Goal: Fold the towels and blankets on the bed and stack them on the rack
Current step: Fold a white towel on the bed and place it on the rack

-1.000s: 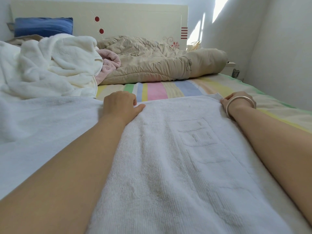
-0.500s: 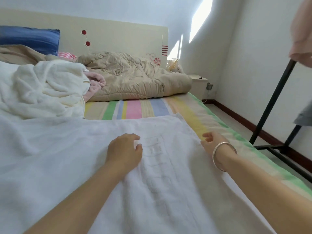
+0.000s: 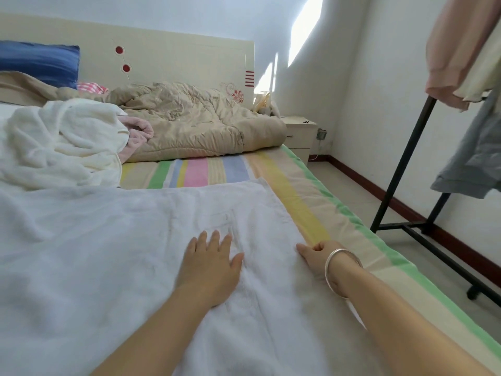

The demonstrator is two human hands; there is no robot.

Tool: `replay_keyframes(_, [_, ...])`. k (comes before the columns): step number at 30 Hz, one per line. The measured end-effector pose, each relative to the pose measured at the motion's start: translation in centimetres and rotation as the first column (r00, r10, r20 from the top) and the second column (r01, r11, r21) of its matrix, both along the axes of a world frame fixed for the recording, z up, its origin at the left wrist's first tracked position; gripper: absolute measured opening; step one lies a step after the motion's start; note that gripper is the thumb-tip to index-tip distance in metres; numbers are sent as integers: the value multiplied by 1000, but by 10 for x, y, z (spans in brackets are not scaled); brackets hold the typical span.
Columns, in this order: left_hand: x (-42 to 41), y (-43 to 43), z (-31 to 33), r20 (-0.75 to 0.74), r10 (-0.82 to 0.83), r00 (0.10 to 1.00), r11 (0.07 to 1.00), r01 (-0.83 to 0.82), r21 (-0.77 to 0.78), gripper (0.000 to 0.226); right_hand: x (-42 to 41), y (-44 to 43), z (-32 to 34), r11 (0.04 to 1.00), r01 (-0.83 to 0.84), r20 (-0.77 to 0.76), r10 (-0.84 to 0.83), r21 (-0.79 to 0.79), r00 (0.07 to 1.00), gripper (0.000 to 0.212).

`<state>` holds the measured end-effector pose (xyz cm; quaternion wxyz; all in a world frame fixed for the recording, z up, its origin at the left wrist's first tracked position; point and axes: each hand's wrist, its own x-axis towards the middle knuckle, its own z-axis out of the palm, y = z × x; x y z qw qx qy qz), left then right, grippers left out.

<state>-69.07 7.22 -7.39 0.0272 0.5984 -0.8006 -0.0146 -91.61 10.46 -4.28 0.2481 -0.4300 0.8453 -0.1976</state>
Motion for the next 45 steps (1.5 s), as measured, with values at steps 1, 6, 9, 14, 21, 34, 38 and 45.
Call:
replay_keyframes(1, [0, 0, -2, -7, 2, 1000, 1000, -2, -8, 63, 0, 0, 0, 1000, 14, 24, -14, -7, 1000, 40])
replay_keyframes(6, [0, 2, -5, -22, 19, 1000, 1000, -19, -24, 73, -1, 1, -7, 997, 52, 82, -48, -48, 996, 38])
replay_keyframes(9, [1, 0, -2, -62, 20, 998, 1000, -20, -1, 69, -6, 0, -9, 988, 119, 163, -103, -95, 981, 34])
replay_keyframes(14, [-6, -2, 10, -188, -10, 982, 1000, 7, -17, 63, -18, 2, -12, 977, 166, 184, -140, -136, 973, 29])
replay_keyframes(21, [-15, -4, -6, -69, -45, 997, 998, 42, -49, 67, -21, -6, -7, 987, 134, 297, -103, -84, 949, 29])
replay_keyframes(34, [-25, 57, 2, -241, -165, 956, 949, 87, -304, 59, -19, 78, 5, 998, -39, 440, 13, 51, 898, 42])
replay_keyframes(38, [-39, 119, 12, -345, -146, 927, 979, 85, -186, 61, -18, 126, 11, 995, -63, 391, 26, 83, 920, 40])
replay_keyframes(45, [-48, 208, 24, -327, -154, 932, 987, 127, -102, 74, -17, 181, 2, 999, 32, 202, -37, 30, 979, 36])
